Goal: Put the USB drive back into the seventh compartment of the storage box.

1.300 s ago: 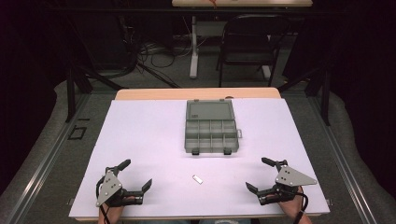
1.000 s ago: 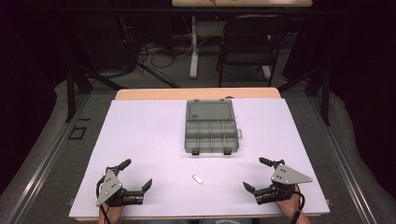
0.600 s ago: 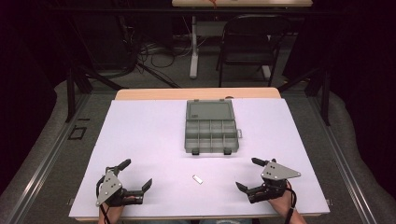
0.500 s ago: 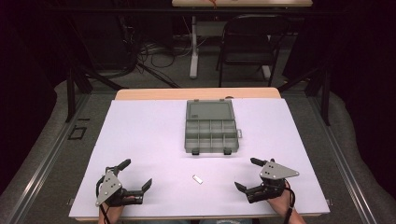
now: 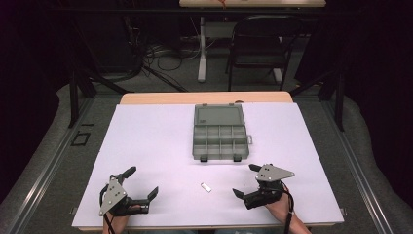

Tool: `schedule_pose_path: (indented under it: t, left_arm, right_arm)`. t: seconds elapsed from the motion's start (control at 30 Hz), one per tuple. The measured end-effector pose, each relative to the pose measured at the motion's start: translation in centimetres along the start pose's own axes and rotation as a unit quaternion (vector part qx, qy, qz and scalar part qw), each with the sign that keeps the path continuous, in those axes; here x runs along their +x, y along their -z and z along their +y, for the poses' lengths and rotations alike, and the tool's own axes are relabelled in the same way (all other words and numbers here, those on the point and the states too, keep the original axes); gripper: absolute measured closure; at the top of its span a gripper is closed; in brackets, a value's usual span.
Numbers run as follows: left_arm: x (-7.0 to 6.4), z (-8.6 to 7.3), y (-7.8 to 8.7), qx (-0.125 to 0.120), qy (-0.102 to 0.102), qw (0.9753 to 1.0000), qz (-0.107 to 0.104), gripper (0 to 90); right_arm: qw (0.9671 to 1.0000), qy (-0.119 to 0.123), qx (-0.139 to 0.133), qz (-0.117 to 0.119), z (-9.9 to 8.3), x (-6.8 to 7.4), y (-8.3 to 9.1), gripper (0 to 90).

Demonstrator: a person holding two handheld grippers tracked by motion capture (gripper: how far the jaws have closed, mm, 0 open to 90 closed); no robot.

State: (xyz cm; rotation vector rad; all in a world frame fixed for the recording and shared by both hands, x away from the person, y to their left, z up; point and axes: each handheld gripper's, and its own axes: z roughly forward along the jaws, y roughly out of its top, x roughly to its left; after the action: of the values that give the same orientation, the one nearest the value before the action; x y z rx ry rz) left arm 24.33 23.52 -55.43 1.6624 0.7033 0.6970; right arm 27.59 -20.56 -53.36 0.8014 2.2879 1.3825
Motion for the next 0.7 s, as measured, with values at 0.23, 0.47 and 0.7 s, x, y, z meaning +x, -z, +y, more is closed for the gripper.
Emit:
schedule_pose_path:
  t: [0.23,0.47,0.7]
  left_arm:
    - [-0.1,0.0,0.1,0.001,0.001,1.0000,0.004,0.1]
    - [-0.1,0.0,0.0,0.004,-0.004,1.0000,0.003,0.1]
    - [-0.1,0.0,-0.1,0.004,0.002,1.0000,0.002,0.1]
  right_arm:
    - [0.9999,-0.006,0.014,0.002,0.4,-0.1,-1.1,0.0]
    - [0.9997,-0.004,0.022,0.007,0.9,0.3,-2.2,0.0]
    - [0.9995,-0.001,0.028,0.011,1.3,0.8,-3.0,0.0]
